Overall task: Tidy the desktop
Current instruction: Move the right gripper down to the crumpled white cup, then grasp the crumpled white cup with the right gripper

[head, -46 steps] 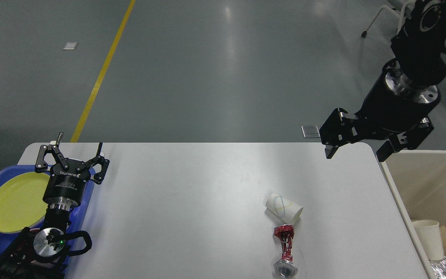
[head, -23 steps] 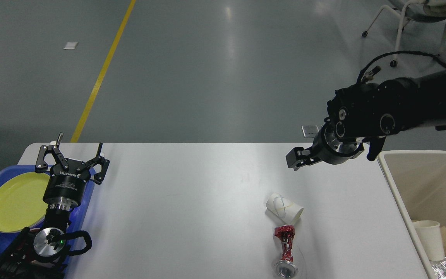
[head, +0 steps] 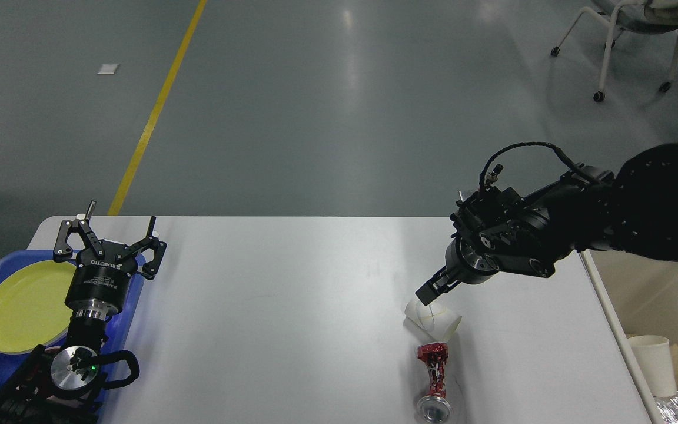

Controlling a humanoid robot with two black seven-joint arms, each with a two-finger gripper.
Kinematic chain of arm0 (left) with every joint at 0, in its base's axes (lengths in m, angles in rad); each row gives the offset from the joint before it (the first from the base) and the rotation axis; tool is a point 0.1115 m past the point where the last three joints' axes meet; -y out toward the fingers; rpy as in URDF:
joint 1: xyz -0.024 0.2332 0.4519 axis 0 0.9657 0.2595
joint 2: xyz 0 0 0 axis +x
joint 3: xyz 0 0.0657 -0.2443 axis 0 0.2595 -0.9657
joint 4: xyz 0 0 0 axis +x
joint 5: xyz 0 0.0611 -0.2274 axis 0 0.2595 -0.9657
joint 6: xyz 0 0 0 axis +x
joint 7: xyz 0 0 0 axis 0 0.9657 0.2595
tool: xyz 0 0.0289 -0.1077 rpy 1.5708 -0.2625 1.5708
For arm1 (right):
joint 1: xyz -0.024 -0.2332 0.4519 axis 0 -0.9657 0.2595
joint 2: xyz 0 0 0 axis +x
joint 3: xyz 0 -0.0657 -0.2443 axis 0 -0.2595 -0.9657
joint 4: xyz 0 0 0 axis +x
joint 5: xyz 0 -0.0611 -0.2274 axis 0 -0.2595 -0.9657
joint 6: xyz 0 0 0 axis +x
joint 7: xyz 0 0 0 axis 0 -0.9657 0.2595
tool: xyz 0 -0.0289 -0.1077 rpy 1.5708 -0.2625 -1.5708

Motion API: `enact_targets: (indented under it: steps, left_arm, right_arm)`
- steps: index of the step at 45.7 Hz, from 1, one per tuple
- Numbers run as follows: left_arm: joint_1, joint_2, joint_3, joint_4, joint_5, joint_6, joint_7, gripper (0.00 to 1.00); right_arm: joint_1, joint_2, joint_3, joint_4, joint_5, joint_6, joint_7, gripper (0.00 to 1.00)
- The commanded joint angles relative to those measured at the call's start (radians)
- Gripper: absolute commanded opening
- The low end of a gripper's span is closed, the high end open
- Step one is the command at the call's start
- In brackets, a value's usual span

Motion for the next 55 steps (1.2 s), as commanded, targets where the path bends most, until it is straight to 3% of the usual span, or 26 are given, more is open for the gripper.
enact_targets:
  steps: [1, 23, 33, 55]
  left_arm:
    - [0.0, 0.0, 0.0, 0.0, 0.0, 0.001, 0.0, 0.96]
    - [0.0, -0.001, 0.0, 0.0, 0.0, 0.001, 0.0, 0.96]
    - [0.0, 0.0, 0.0, 0.0, 0.0, 0.001, 0.0, 0.96]
    - [-0.002, 0.0, 0.0, 0.0, 0.0, 0.001, 0.0, 0.96]
  right_arm:
    - [-0.047, 0.028, 0.001, -0.01, 0.001, -0.002, 0.012, 0.98]
    - [-0.218, 0.057, 0.004, -0.136, 0.003, -0.039, -0.002, 0.98]
    - [-0.232, 0.06, 0.015, -0.155, 0.01, -0.089, -0.005, 0.99]
    - [-0.278, 0.066, 0.018, -0.193, 0.018, -0.097, -0.008, 0.98]
